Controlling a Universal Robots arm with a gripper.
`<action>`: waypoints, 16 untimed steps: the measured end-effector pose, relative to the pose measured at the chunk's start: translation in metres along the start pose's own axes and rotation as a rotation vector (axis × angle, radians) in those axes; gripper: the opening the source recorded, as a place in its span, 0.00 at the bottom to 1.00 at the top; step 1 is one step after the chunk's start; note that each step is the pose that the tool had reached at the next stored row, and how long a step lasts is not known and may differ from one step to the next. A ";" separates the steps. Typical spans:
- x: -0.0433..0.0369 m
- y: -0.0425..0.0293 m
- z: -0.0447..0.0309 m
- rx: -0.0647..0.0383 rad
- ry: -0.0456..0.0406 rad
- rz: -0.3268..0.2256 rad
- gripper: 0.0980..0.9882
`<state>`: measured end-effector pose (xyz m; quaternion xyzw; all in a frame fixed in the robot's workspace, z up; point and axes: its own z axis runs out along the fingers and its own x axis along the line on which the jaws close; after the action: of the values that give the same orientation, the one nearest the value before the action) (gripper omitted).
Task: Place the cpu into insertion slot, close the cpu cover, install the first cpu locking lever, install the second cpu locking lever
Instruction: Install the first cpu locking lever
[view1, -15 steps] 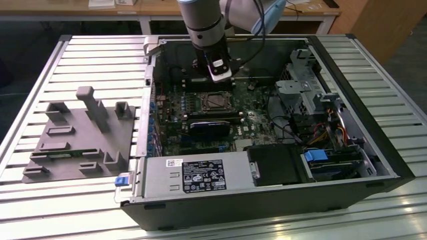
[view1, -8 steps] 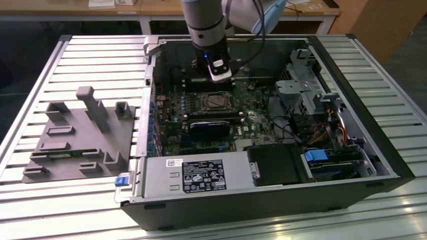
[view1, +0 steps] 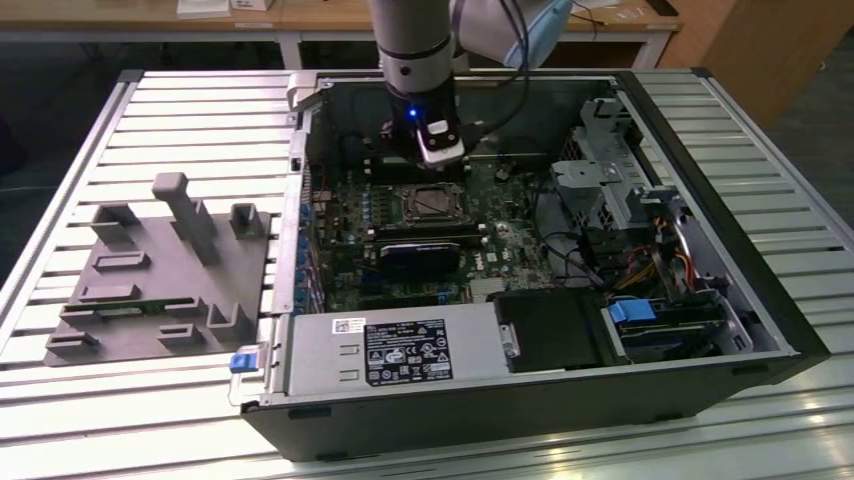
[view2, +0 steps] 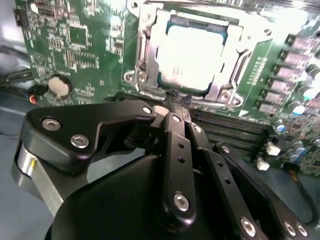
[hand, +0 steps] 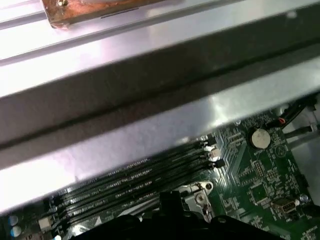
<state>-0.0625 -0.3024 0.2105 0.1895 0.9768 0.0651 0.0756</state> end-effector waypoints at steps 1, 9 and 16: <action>-0.0006 -0.0014 -0.0001 0.002 0.0002 0.000 0.01; -0.0056 -0.0133 -0.0013 0.018 0.0035 0.000 0.01; -0.0083 -0.0196 -0.0020 0.045 0.0101 -0.002 0.01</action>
<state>-0.0622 -0.3237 0.2104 0.1901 0.9785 0.0440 0.0665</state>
